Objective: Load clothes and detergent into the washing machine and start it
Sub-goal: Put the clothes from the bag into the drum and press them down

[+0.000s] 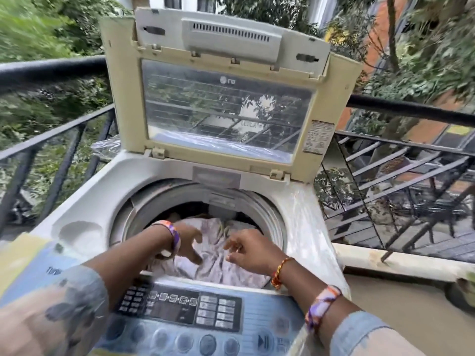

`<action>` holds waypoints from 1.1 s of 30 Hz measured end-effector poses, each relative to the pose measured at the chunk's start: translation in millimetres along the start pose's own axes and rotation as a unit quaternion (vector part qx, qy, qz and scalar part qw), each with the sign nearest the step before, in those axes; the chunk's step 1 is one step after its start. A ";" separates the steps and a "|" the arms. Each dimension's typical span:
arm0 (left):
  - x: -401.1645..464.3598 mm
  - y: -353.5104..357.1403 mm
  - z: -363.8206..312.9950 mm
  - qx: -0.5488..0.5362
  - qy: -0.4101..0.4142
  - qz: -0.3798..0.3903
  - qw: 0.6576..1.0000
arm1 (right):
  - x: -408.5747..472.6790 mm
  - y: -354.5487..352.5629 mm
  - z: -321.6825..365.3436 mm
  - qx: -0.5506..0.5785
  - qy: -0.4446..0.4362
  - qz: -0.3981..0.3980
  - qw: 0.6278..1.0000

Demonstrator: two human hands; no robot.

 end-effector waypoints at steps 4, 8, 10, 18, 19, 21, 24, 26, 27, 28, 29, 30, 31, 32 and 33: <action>-6.3 -2.8 -1.4 -0.003 0.018 -0.014 1.000 | -1.1 9.5 3.3 -0.009 0.005 0.007 1.000; -14.8 -10.8 -14.7 -0.010 0.045 -0.002 0.999 | -1.9 -7.6 6.7 0.009 0.007 -0.013 1.000; -16.6 -33.1 -29.8 -0.008 0.076 -0.038 0.996 | -3.3 -29.8 8.8 0.022 0.010 -0.051 0.998; -28.8 -137.8 -152.8 -0.071 0.204 -0.212 0.953 | -44.2 -166.2 -39.6 0.051 0.059 -0.270 0.960; -28.9 -145.8 -176.0 -0.080 0.225 -0.221 0.946 | -54.2 -183.1 -52.1 0.053 0.071 -0.290 0.953; -29.1 -157.3 -226.4 -0.095 0.265 -0.233 0.931 | -74.6 -214.2 -79.4 0.059 0.088 -0.331 0.938; -23.6 -155.8 -301.8 -0.096 0.321 -0.222 0.916 | -104.9 -243.8 -129.8 0.070 0.122 -0.368 0.919; -8.0 -137.5 -351.8 -0.071 0.342 -0.191 0.917 | -128.6 -251.7 -173.3 0.097 0.155 -0.387 0.904; 3.5 -122.7 -374.2 -0.052 0.345 -0.169 0.922 | -141.0 -249.7 -197.7 0.108 0.175 -0.395 0.896; 13.8 -107.6 -392.2 -0.034 0.342 -0.145 0.928 | -151.4 -244.7 -219.1 0.114 0.195 -0.397 0.890; 24.7 -88.8 -413.8 -0.013 0.338 -0.118 0.933 | -164.6 -237.4 -244.6 0.124 0.217 -0.398 0.883; 36.0 -67.3 -434.3 0.014 0.337 -0.088 0.937 | -177.3 -228.1 -270.5 0.136 0.241 -0.394 0.876; 46.9 -43.7 -452.2 0.040 0.331 -0.057 0.941 | -190.8 -216.5 -295.8 0.143 0.264 -0.390 0.871; 58.0 -18.9 -466.4 0.068 0.322 -0.029 0.944 | -204.4 -201.9 -319.4 0.143 0.290 -0.380 0.867; 67.6 3.4 -473.7 0.083 0.309 -0.012 0.947 | -214.8 -185.4 -338.6 0.142 0.312 -0.364 0.866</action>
Point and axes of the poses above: each hand's wrist, its own x-axis towards the middle knuckle, its own y-axis out of the palm, z = x × y, the point moved 9 cm from there along x, towards the middle knuckle, and after that the axes turned 15 degrees about -z, right-handed, at the moved point
